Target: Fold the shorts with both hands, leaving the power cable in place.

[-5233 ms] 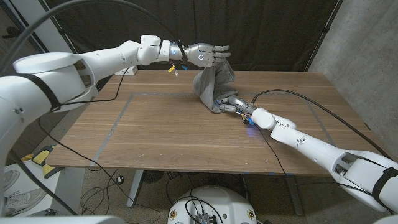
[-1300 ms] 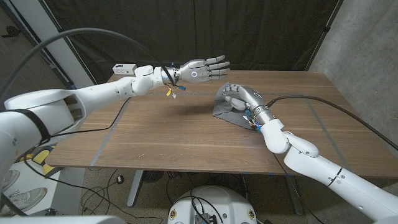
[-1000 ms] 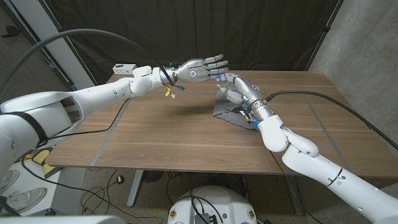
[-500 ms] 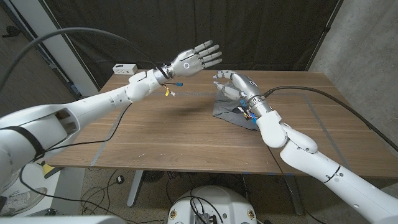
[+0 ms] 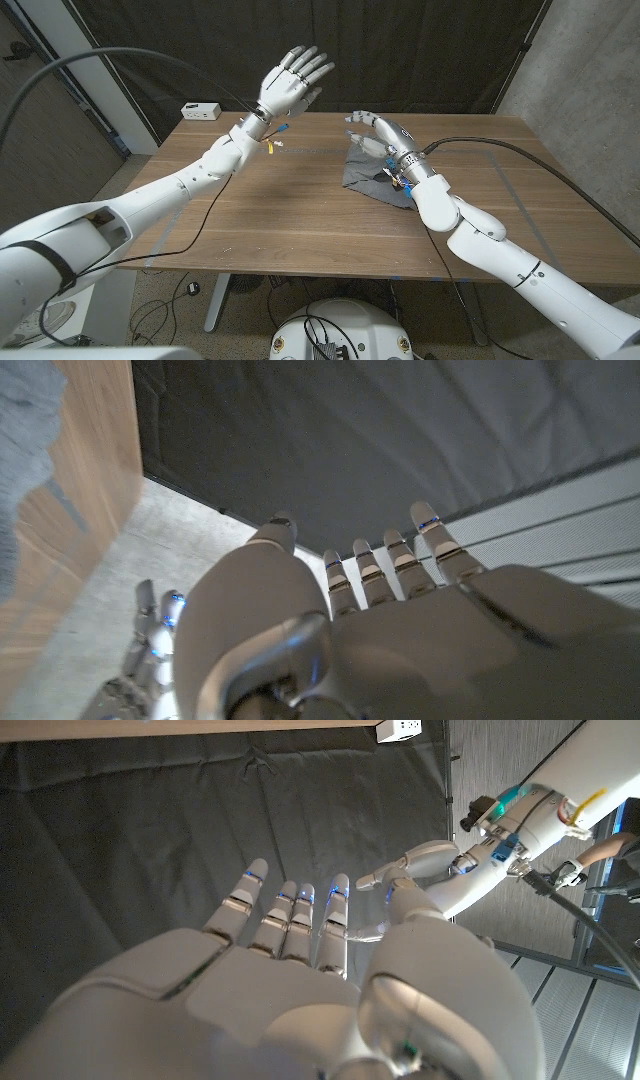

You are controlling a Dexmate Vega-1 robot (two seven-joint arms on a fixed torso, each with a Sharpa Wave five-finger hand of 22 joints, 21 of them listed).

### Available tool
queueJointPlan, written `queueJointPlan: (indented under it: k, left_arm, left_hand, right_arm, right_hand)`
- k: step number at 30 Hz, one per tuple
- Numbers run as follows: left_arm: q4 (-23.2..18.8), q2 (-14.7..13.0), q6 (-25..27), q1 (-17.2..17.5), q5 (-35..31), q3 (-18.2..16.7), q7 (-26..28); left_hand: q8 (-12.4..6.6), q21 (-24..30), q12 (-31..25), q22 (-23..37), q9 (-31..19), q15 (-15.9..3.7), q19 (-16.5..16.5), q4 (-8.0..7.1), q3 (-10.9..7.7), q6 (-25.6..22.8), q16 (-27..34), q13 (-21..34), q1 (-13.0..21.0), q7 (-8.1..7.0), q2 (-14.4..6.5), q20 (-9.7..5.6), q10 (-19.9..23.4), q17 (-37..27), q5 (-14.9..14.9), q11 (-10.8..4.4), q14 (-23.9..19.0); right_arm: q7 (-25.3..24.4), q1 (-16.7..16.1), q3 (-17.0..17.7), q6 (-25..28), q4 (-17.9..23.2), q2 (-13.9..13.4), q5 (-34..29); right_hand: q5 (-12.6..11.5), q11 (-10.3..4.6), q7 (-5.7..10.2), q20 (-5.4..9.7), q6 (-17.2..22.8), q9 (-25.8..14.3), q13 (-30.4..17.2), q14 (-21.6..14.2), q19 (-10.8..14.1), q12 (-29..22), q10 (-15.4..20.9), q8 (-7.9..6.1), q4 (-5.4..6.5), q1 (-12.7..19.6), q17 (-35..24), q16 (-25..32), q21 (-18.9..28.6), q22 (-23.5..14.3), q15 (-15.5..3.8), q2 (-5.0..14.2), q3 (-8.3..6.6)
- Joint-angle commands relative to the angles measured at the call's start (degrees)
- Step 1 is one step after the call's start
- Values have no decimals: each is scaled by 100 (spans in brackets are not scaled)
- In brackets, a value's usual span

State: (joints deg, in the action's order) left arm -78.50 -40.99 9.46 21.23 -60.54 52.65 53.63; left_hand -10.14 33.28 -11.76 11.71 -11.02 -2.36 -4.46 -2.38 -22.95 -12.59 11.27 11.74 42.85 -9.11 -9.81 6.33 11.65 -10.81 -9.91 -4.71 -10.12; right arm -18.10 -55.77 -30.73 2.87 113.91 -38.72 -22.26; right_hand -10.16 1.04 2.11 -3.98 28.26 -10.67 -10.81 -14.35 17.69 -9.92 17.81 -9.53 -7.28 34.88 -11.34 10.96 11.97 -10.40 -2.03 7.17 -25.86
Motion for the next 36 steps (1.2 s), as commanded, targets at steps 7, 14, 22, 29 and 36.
queueJointPlan:
  k: [7, 14, 22, 29, 36]
  left_arm:
    - [-629, -85, -1472, 1398, 3282, -1707, -1086]
    - [-531, -85, -2225, 1642, 4342, -2180, -1728]
    - [-99, -46, -3037, 1716, 5427, -2504, -2732]
    - [484, 121, -3759, 1695, 6519, -2701, -3765]
    - [690, 232, -4024, 1810, 7104, -2852, -4338]
  left_hand:
    - [26, -56, -1, 15, 12, 145, 203, -131, -141, 264, -56, -13, -173, 253, -120, -165, -73, 6, -48, 129, 162]
    - [35, -157, 40, -3, 40, 160, 487, -222, -246, 553, -125, -32, -309, 414, -110, -235, -232, 42, -66, 197, 460]
    - [43, -260, 90, -21, 61, 260, 747, -371, -296, 827, -131, -54, -516, 565, -131, -238, -473, 50, -83, 282, 708]
    - [20, -345, 94, -28, 77, 332, 965, -622, -371, 981, -113, -76, -810, 906, -171, -313, -656, 42, -125, 397, 914]
    - [-14, -398, 84, -29, 78, 377, 1098, -793, -339, 982, -98, -87, -1099, 1110, -137, -366, -731, 34, -137, 458, 1017]
  right_arm:
    - [-135, 276, 74, -1012, -1202, 474, 1255]
    - [-335, 222, 158, -1497, -1569, 710, 1690]
    - [-527, 110, 319, -2143, -2031, 985, 2217]
    - [-1029, -197, 586, -2240, -1941, 1054, 2157]
    - [-1990, -570, 807, -1703, -1571, 1182, 1518]
  right_hand:
    - [24, 15, 66, 294, -575, -27, -32, 325, -13, -31, -414, -24, 259, -451, -83, 28, -18, -10, 36, 222, 180]
    - [19, 80, 71, 346, -736, -36, -31, 433, -63, -60, -513, -60, 516, -829, -108, 41, -22, -13, 64, 232, 329]
    - [-4, 105, 42, 352, -787, -40, -29, 478, -125, -90, -508, -84, 738, -1141, -117, 53, -30, -17, 55, 228, 452]
    - [-49, 198, -28, 358, -781, -37, -27, 512, -155, -119, -489, -122, 1040, -1589, -107, 62, -21, -19, 99, 148, 656]
    - [-133, 355, -139, 474, -622, -16, -19, 484, -611, -195, -264, -175, 1179, -1912, -33, 49, -156, -2, 205, -54, 847]
